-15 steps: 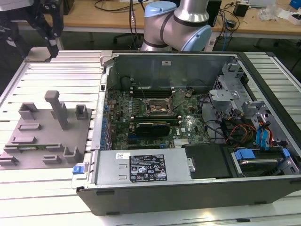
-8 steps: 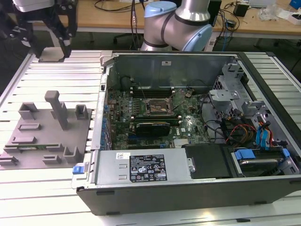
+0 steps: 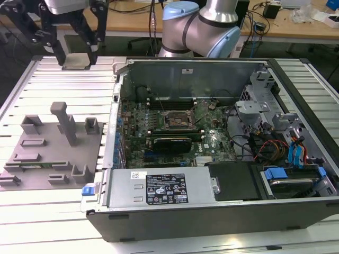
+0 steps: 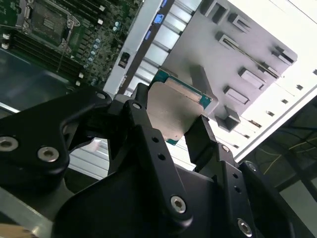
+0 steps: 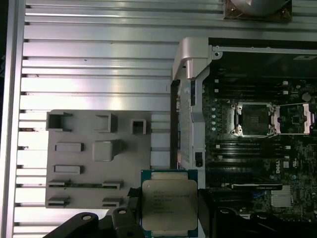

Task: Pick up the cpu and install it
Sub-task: 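Pick up the cpu and move it towards the insertion slot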

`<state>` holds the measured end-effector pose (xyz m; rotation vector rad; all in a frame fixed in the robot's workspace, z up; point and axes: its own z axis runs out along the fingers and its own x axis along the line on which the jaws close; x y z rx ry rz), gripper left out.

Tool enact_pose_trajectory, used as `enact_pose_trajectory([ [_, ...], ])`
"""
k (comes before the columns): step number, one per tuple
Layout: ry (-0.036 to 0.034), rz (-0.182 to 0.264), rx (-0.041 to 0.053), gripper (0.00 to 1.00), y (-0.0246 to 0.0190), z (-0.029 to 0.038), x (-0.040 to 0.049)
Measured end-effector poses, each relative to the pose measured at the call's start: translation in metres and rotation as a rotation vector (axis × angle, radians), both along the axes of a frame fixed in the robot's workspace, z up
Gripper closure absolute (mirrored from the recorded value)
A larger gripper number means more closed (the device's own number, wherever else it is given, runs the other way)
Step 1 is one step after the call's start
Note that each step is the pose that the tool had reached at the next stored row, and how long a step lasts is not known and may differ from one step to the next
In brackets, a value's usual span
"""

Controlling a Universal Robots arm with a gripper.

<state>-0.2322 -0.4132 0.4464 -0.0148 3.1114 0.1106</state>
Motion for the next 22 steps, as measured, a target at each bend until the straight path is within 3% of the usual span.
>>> enact_pose_trajectory([
  [2,0.0001,0.000,-0.0001,0.46,0.0000,0.0001,0.0064],
  [4,0.0001,0.000,0.0000,0.46,0.0000,0.0000,0.0201],
  [9,0.0001,0.000,-0.0001,0.46,0.0000,0.0000,0.0329],
  [20,0.0002,0.000,-0.0001,0.46,0.0000,0.0001,0.0730],
  [22,0.0001,0.000,0.0000,0.46,0.0000,0.0000,0.0839],
])
